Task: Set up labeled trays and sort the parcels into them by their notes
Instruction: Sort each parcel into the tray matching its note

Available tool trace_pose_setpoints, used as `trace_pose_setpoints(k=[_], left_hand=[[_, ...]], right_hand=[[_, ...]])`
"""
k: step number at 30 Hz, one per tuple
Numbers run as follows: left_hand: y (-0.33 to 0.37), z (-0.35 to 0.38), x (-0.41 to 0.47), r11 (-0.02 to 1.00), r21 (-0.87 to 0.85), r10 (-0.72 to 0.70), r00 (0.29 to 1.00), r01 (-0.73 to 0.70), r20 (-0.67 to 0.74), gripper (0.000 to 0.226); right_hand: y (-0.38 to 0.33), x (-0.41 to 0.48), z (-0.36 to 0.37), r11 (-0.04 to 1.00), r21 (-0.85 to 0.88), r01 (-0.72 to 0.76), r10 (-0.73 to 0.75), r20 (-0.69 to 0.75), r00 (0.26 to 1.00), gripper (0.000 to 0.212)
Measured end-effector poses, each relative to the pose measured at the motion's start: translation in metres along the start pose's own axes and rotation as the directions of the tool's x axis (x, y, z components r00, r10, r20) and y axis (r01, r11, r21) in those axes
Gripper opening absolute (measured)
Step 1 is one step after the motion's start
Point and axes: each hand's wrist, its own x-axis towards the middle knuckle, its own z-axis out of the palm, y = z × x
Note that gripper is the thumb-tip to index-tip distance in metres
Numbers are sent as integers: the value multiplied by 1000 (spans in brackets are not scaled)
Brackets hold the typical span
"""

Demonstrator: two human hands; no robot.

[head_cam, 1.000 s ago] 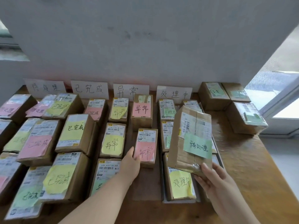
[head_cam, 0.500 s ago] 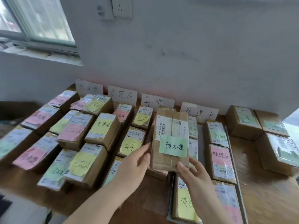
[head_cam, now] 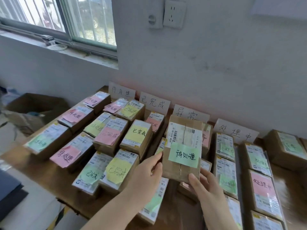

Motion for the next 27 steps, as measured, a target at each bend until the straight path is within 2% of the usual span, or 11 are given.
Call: trace_pose_setpoints(k=[7,10,16,23,27], left_hand=[[-43,-100,25,999,-28,45,999,-44,10,43],[-66,-153,34,998,-30,51,999,-52,-19,42],[-107,-232,44,998,11,63,993,-62,-97,39],[-135,-264,38,1000,15,-11,992,13,-125,37],[-145,-268,26,997,-13,-82,974,81,-209,31]], right_hand=[[-8,-9,107,999,-2,-40,40,-20,999,30],[-17,-12,167,998,-15,-55,55,4,998,20],[-22,-15,263,995,-50,-86,88,41,995,28],[-9,-22,302,969,-225,-101,132,125,983,35],[-6,-25,309,932,-359,-57,141,211,967,42]])
